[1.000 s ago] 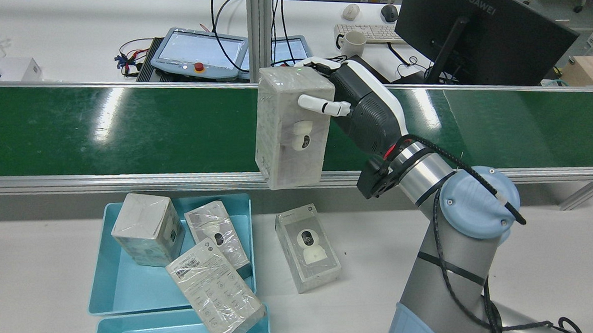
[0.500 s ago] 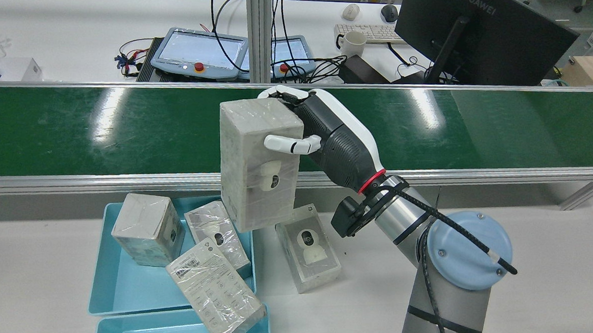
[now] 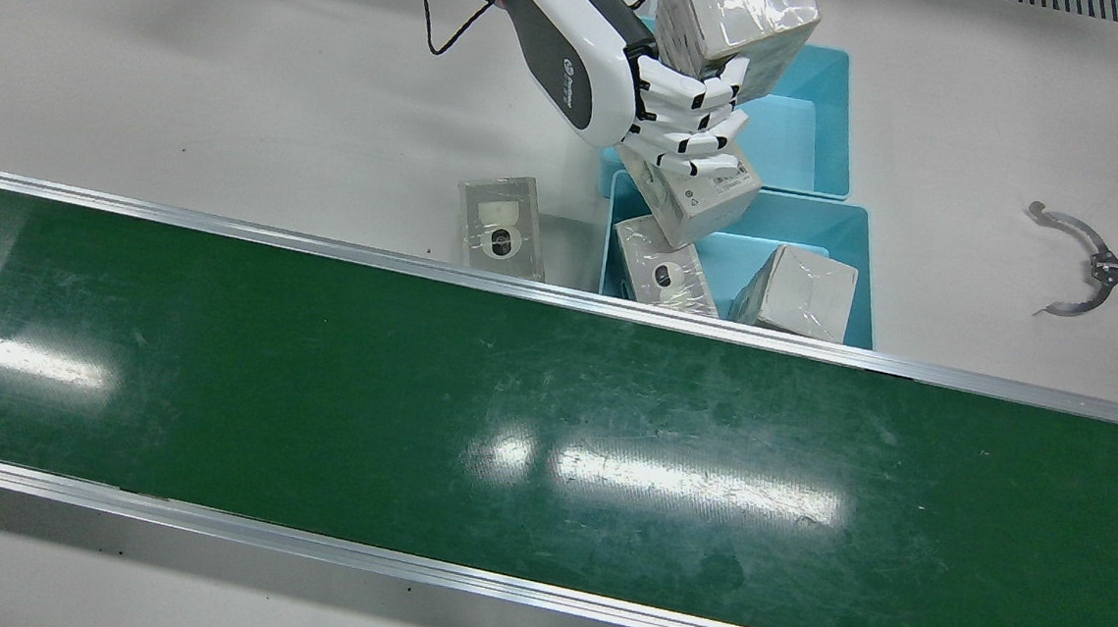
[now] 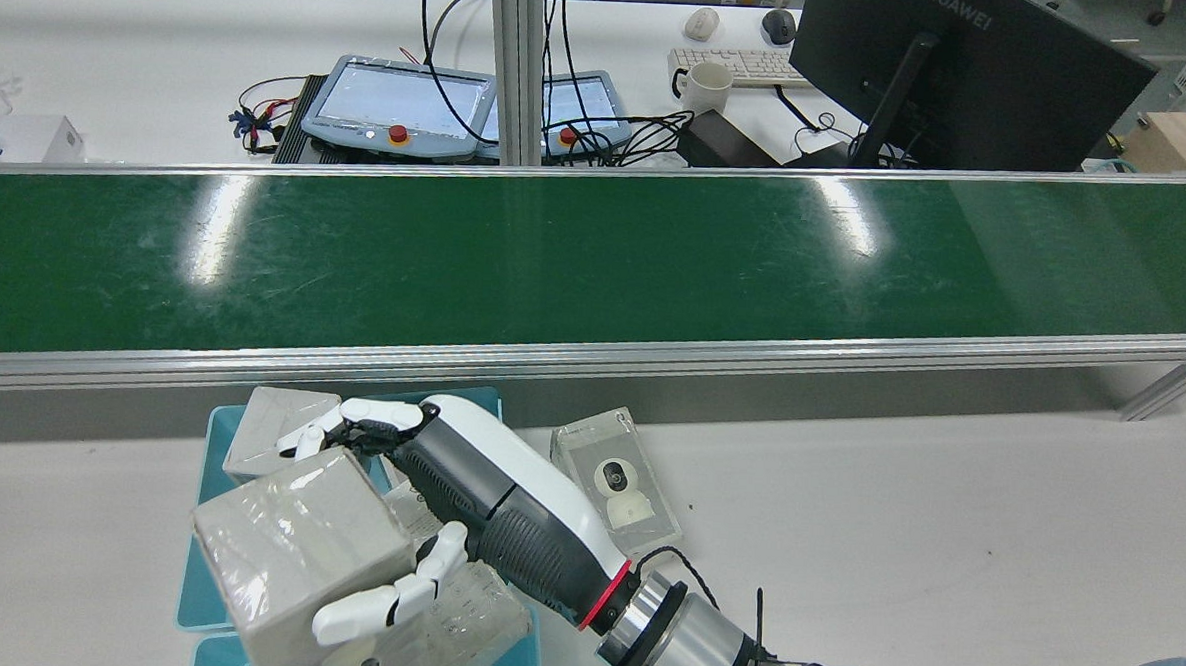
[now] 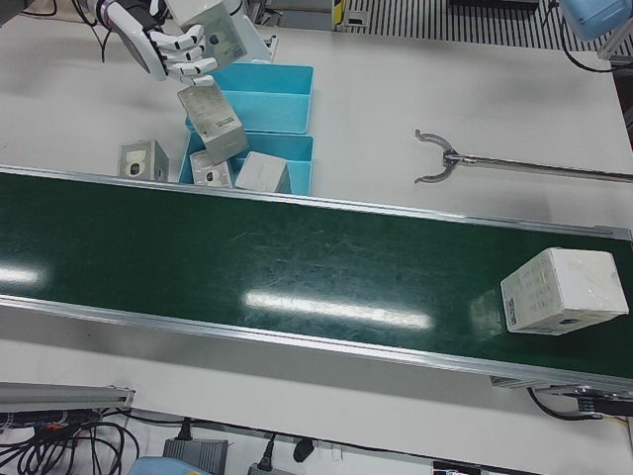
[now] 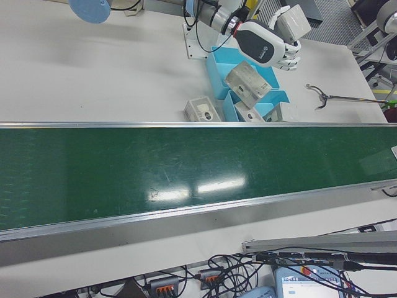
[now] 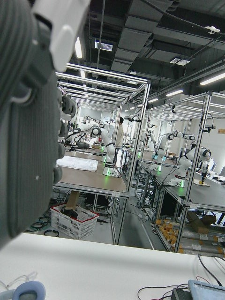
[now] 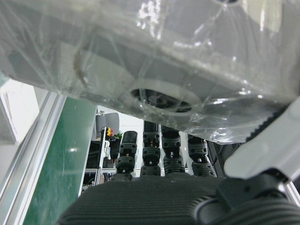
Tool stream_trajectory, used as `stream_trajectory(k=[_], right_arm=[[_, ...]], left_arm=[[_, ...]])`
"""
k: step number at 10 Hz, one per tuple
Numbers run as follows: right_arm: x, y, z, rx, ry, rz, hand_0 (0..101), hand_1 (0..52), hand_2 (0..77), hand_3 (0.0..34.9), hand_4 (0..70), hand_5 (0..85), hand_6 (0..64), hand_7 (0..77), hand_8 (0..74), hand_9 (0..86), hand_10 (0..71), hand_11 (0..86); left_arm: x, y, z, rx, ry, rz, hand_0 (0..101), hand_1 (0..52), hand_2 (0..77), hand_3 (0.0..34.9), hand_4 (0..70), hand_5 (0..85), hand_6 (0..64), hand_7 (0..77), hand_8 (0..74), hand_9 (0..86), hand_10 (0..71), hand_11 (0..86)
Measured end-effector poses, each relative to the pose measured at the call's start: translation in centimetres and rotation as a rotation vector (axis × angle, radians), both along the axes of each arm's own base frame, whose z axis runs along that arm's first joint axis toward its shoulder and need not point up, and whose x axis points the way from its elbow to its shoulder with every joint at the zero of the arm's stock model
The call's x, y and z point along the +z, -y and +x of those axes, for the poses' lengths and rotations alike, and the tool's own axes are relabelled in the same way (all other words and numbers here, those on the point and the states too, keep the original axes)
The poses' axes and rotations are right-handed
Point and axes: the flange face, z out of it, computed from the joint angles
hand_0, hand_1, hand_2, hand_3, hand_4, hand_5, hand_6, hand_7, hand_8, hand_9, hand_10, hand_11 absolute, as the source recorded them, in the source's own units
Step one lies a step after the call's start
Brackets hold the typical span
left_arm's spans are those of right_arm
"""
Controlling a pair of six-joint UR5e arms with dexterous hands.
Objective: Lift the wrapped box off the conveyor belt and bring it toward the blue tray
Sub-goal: 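Lower the box onto the blue tray and open the right hand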
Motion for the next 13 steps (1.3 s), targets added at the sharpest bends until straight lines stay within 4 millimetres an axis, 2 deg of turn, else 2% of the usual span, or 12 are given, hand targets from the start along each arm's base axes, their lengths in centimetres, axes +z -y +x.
stream_trajectory(k=[1,2,3,4,5,6,7,8,9,11,12,13], right_arm=[[-0.7,-2.3,-0.6,-0.019,0.003,0.025,43,0.5,26.2,0.0,26.7,50.2,33.8,50.7,21.8,34.4,14.2,20.2],[-1.2,-4.1,-1.1,-0.036,0.011,0.043,42,0.5,26.2,2.6,26.7,50.7,28.9,55.6,12.5,22.9,11.4,15.8],[-1.6,-5.5,-1.6,-0.051,0.019,0.055,44,3.3,25.1,10.6,21.8,52.4,18.0,52.9,0.0,3.3,7.6,12.0],[-1.7,-6.3,-1.9,-0.061,0.022,0.061,44,3.3,25.1,10.6,21.8,52.4,18.0,52.9,0.0,3.3,7.6,12.0],[-1.8,-6.8,-2.0,-0.067,0.024,0.064,44,6.5,22.9,14.8,20.7,48.0,9.8,44.7,2.2,5.4,6.5,9.8],[-1.8,-7.0,-2.1,-0.070,0.025,0.065,44,12.0,25.1,19.0,19.1,38.2,8.2,31.1,0.0,4.9,6.0,8.2],[-1.8,-7.1,-2.2,-0.072,0.025,0.066,44,12.0,25.1,19.0,19.1,38.2,8.2,31.1,0.0,4.9,6.0,8.2],[-1.8,-7.2,-2.2,-0.073,0.024,0.066,44,12.5,24.5,26.8,19.1,36.5,8.7,29.5,1.1,4.9,6.0,9.8],[-1.8,-7.2,-2.2,-0.073,0.023,0.066,43,11.5,23.5,29.3,18.5,37.1,8.7,30.0,0.5,4.9,6.5,9.8],[-1.8,-7.2,-2.2,-0.074,0.023,0.066,43,12.0,23.5,30.4,18.5,37.1,8.7,30.0,0.5,4.9,6.5,10.4],[-1.8,-7.2,-2.2,-0.074,0.024,0.066,45,14.2,21.3,30.3,13.6,32.7,4.4,24.5,0.0,3.3,6.5,10.4],[-1.7,-7.2,-2.2,-0.074,0.024,0.066,45,7.6,13.1,30.3,12.0,21.3,0.0,16.4,0.0,2.2,1.6,4.9]], left_arm=[[0.0,0.0,0.0,0.000,0.000,0.000,0,0.0,0.5,0.0,0.5,0.5,0.0,0.5,0.5,0.5,0.5,0.0],[0.0,0.0,0.0,0.000,0.000,0.000,0,0.0,0.5,0.0,0.5,0.5,0.0,0.5,0.5,0.5,0.5,0.0],[0.0,0.0,0.0,0.000,0.000,0.000,0,0.0,0.5,0.0,0.5,0.5,0.0,0.5,0.5,0.0,0.5,0.0],[0.0,0.0,0.0,0.000,0.000,0.000,0,0.0,0.5,0.0,0.5,0.5,0.0,0.5,0.5,0.0,0.5,0.0],[0.0,0.0,0.0,0.000,0.000,0.000,0,0.0,0.5,0.0,0.5,0.5,0.5,0.5,0.5,0.0,0.5,0.0],[0.0,0.0,0.0,0.000,0.000,0.000,0,0.0,1.1,0.0,0.5,0.5,0.0,0.5,0.5,0.5,0.5,0.0],[0.0,0.0,0.0,0.000,0.000,0.000,0,0.0,1.1,0.0,0.5,0.5,0.0,0.5,0.5,0.5,0.5,0.0],[0.0,0.0,0.0,0.000,0.000,0.000,0,0.0,1.1,0.0,0.5,0.5,0.0,0.5,0.0,0.5,0.5,0.0],[0.0,0.0,0.0,0.000,0.000,0.000,0,0.0,1.1,0.0,0.5,0.5,0.0,0.5,0.0,0.5,0.5,0.0],[0.0,0.0,0.0,0.000,0.000,0.000,0,0.0,0.5,0.0,0.5,0.5,0.0,0.5,0.5,0.0,0.0,0.0],[0.0,0.0,0.0,0.000,0.000,0.000,0,0.0,0.5,0.0,0.5,0.5,0.0,0.5,0.5,0.0,0.5,0.0],[0.0,0.0,0.0,0.000,0.000,0.000,0,0.0,0.5,0.0,0.5,0.5,0.0,0.5,0.5,0.0,0.5,0.0]])
